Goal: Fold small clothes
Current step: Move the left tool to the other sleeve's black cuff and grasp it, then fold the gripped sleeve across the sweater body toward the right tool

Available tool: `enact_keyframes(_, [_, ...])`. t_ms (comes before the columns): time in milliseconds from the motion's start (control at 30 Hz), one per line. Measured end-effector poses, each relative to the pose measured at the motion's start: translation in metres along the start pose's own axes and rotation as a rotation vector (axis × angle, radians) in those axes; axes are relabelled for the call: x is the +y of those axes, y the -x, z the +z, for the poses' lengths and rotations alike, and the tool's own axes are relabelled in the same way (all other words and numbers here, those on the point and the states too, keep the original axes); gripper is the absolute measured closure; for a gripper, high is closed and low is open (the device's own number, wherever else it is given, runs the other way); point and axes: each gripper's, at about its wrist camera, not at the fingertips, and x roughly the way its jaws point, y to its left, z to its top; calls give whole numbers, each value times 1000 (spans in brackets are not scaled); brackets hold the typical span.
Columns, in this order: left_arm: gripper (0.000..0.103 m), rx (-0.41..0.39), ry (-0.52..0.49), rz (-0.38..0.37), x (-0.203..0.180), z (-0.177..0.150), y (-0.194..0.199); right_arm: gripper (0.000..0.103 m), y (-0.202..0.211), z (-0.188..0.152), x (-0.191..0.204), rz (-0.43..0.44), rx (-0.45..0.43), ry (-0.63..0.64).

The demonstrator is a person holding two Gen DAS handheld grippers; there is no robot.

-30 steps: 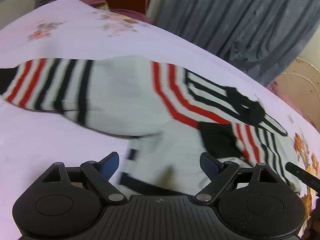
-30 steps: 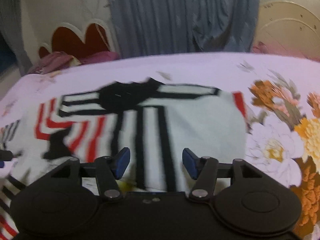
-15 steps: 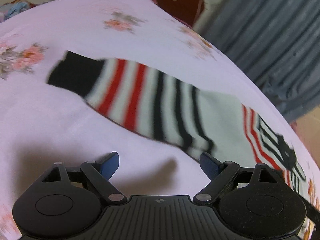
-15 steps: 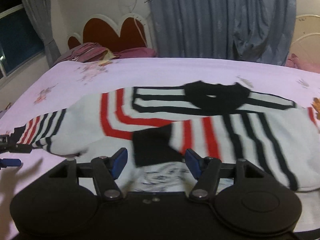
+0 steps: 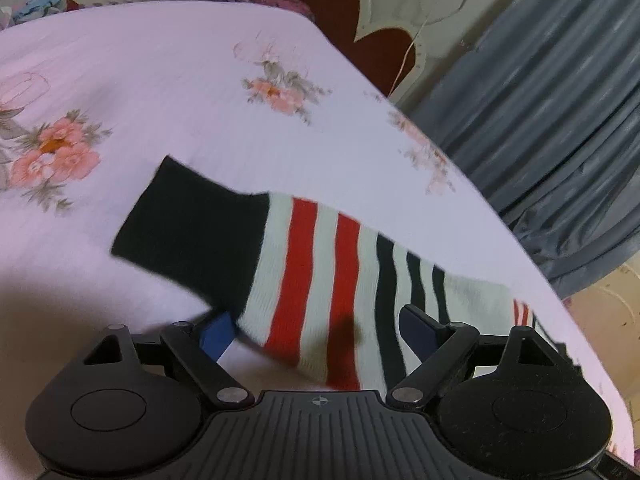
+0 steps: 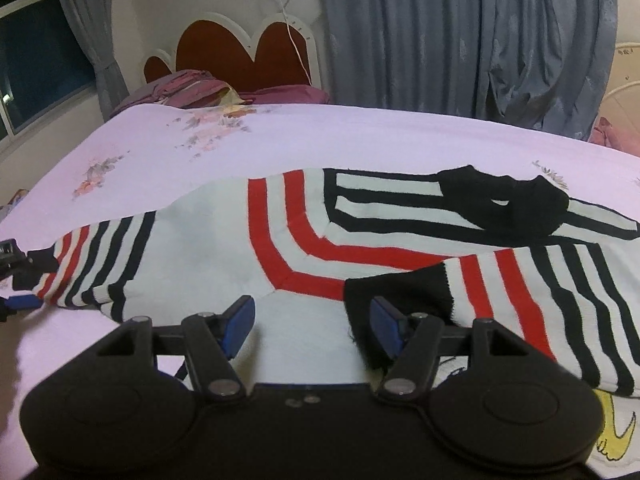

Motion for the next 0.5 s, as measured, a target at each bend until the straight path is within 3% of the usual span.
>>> enact_keyframes(33, [22,-11,0,-3,-1,1,-1,41,-2,0,0,-6,1,0])
enact_keyframes(100, [48,-20,-2,3,2,4,-3,41,-6,0,0,-19,6,0])
enact_keyframes(233, [66,-31,32,11,8,8,-7,42,-11,2,1,-49,8,8])
enact_keyframes(300, [89,-29,38,13,9,10,-10,42,-12,3,0,-57,4,6])
enact_keyframes(400, [92,-41,34,1,5,11,-9,42,-18,1,-2,-96,14,15])
enact_keyframes(500, [96,-68,5,-31,-8,13,-1,42,-32,-6,-9,-91,87,3])
